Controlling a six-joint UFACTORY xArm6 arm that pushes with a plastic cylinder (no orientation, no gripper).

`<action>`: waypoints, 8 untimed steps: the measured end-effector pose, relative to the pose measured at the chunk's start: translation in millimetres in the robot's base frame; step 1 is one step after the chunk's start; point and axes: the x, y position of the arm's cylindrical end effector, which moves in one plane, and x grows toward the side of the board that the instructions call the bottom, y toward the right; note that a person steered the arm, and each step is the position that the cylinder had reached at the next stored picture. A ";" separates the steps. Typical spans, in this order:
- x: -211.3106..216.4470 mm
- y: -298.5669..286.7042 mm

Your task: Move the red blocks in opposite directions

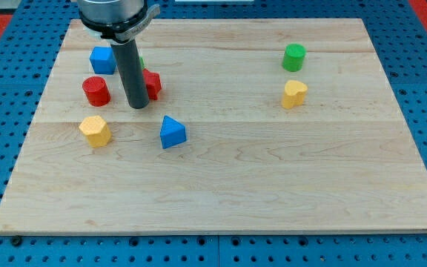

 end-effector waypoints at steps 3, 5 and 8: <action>8.6 -37.7; -8.4 -40.9; -9.9 25.1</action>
